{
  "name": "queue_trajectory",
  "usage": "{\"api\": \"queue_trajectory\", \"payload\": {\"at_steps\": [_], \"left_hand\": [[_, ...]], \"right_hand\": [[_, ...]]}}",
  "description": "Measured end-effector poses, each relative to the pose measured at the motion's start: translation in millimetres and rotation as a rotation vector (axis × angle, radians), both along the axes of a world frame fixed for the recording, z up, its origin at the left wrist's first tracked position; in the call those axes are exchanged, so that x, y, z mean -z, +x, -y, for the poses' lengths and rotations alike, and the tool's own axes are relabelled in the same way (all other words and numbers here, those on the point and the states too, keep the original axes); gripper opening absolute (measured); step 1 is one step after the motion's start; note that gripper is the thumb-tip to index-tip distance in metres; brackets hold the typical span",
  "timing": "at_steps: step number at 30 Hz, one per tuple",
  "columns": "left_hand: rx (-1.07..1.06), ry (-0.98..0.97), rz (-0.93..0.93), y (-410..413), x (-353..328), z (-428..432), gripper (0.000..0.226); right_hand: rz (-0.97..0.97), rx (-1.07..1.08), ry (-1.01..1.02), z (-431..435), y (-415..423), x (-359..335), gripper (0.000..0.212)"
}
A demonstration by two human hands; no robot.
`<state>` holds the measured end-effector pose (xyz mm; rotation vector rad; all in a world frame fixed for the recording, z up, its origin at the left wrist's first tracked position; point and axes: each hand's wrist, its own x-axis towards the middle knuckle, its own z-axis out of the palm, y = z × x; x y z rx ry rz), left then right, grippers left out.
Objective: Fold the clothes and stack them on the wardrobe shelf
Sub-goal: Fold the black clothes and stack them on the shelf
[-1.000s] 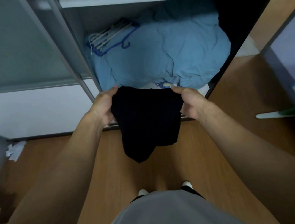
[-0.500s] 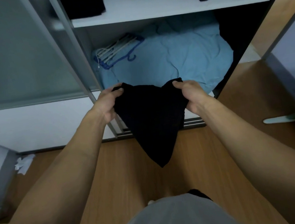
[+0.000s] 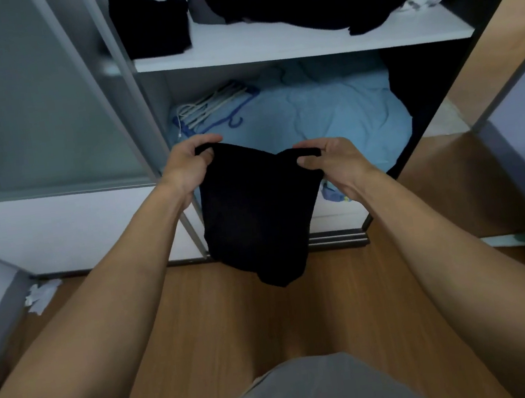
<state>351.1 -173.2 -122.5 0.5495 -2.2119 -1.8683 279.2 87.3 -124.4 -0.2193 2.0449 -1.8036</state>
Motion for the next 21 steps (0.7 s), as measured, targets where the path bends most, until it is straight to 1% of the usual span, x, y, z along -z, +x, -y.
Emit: {"api": "queue_trajectory", "payload": {"at_steps": [3, 8, 10, 14, 16, 18, 19, 21], "left_hand": [[-0.018, -0.116, 0.024, -2, -1, -9, 0.035], [-0.07, -0.225, 0.082, -9, -3, -27, 0.033], [-0.074, -0.25, 0.117, -9, -4, -35, 0.033], [-0.08, -0.175, 0.154, -5, -5, -49, 0.034], [-0.072, -0.134, 0.164, -3, -3, -56, 0.036], [-0.035, -0.141, 0.203, -2, -2, -63, 0.034], [-0.004, -0.16, 0.235, -2, -2, -65, 0.037], [0.082, -0.199, 0.284, 0, -4, -68, 0.057]], "right_hand": [[-0.085, 0.0, 0.079, -6, 1, -2, 0.026], [-0.147, -0.014, 0.074, -17, 5, -2, 0.028], [-0.183, -0.022, 0.1, -23, 7, -2, 0.03], [-0.282, -0.012, 0.275, -33, 9, 2, 0.03], [-0.355, 0.033, 0.372, -37, 10, 5, 0.028], [-0.401, 0.077, 0.415, -41, 12, 8, 0.023], [-0.415, 0.094, 0.423, -43, 13, 8, 0.022], [-0.436, 0.13, 0.433, -47, 16, 8, 0.021]]}}
